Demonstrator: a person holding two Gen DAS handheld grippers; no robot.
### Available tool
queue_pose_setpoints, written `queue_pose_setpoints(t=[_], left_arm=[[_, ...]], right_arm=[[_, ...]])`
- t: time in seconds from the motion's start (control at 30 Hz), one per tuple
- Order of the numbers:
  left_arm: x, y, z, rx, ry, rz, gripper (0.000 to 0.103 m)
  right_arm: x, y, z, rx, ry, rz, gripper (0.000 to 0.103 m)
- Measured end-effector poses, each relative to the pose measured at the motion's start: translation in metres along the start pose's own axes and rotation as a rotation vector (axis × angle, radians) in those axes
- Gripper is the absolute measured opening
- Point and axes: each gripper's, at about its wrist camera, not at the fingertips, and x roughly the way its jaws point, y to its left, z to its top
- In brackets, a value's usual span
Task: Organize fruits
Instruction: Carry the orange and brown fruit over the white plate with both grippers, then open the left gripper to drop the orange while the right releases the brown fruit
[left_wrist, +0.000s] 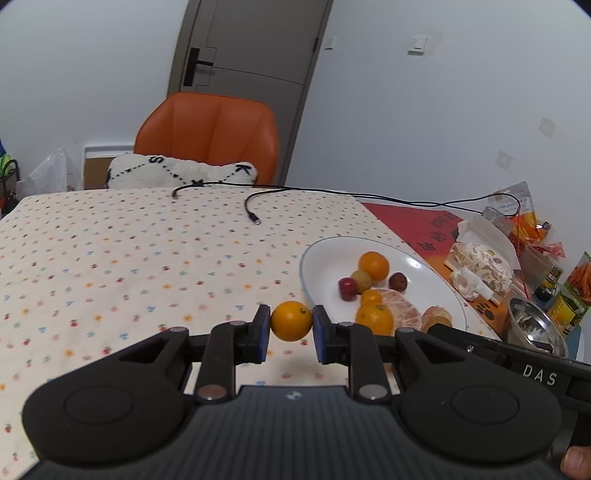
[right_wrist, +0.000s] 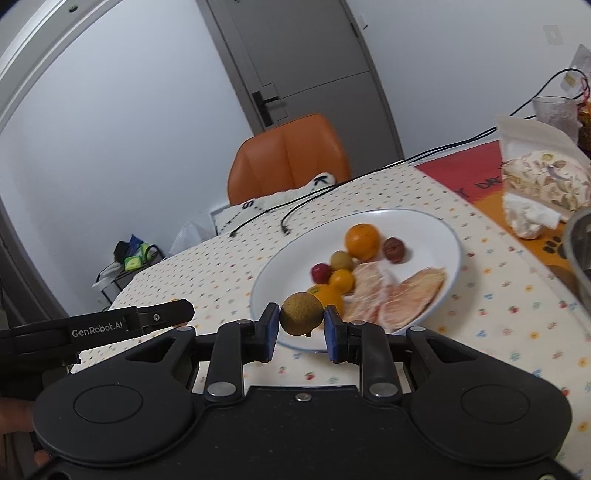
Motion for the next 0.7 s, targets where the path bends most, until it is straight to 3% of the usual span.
queue_pose_setpoints(t=[0.37,0.7], left_arm=[[0.026,-0.015,0.015,0.042,-0.002,-0.003,0.022],[0.06,-0.024,0.019,0.058,0.042,-0.012,0.023]], right_arm=[[0.009,-0.026,0.011,0.024,-0.012,-0.037,0.025],[0.024,-0.048,0.02,0.055,-0.013,-0.069,0.025]])
